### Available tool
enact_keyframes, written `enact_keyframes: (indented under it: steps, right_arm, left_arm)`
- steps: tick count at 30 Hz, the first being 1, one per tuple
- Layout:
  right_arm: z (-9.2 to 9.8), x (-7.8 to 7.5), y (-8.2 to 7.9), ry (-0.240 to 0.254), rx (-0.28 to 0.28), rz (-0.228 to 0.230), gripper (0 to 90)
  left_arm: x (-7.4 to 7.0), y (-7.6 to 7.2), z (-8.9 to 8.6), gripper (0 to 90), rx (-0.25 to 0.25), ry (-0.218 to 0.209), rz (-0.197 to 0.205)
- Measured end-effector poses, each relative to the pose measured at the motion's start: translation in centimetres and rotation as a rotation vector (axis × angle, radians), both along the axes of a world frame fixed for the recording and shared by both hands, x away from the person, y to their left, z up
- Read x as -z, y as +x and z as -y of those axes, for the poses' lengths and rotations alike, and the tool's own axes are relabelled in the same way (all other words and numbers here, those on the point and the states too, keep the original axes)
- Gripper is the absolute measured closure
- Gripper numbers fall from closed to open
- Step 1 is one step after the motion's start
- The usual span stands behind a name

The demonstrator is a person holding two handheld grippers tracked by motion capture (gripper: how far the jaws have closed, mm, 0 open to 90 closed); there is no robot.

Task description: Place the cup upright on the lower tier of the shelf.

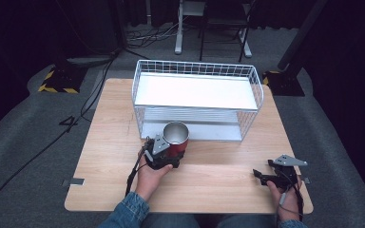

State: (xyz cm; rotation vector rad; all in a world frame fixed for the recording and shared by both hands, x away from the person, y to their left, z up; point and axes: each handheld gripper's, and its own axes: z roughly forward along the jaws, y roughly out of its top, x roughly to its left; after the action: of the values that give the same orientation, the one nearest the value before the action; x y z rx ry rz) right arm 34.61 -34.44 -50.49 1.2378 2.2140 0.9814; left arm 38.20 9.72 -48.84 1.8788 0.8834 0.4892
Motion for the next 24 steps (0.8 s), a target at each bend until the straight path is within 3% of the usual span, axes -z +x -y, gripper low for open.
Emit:
enact_keyframes:
  steps: [7, 24]
  right_arm:
    - [0.0, 0.0, 0.0, -0.001, -0.004, 0.001, 20.8]
    - [0.0, 0.0, -0.1, -0.002, -0.009, 0.005, 21.6]
  left_arm:
    - [-0.4, 0.5, 0.6, 16.7, -0.034, -0.044, 0.029]
    - [-1.4, 3.7, 2.8, 16.7, -0.064, -0.059, 0.04]
